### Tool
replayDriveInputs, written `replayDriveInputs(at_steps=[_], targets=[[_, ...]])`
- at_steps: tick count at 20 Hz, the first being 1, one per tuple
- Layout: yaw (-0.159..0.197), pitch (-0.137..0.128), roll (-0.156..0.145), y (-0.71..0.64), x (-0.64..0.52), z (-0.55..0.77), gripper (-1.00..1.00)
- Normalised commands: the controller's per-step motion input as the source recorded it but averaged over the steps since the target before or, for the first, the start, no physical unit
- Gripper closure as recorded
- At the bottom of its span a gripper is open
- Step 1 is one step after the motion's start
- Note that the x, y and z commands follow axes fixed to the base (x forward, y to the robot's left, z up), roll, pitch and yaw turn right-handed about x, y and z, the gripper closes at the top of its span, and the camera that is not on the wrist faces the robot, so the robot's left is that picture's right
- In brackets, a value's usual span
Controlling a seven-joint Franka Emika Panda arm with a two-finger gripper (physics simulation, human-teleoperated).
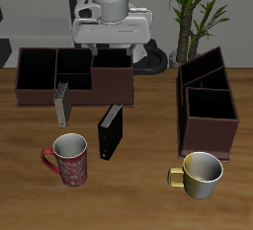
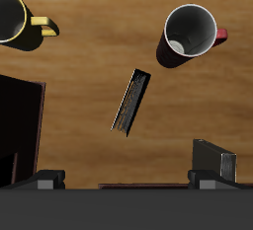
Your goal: Place the red mug into the left desk caddy's right compartment
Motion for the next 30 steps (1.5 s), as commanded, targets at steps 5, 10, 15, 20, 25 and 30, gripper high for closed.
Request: replayDriveInputs(at_steps=[5, 10, 15, 20, 25, 30], targets=[[0.004, -0.007, -0.030, -0.23, 0.19, 0.03, -1.00], [-0.027, -0.024, -0.022, -0.36, 0.24, 0.08, -1.00], [-0.052, -0.018, -0.019, -0.26, 0.17, 0.04, -1.00], [-0.035, -0.049, -0.035, -0.33, 0.20, 0.03, -1.00], [-0.021, -0.031, -0.013, -0.09, 0.18, -0.09, -1.00], [0.021, -0.029, 0.013, -0.02, 0.23, -0.07, -1.00]])
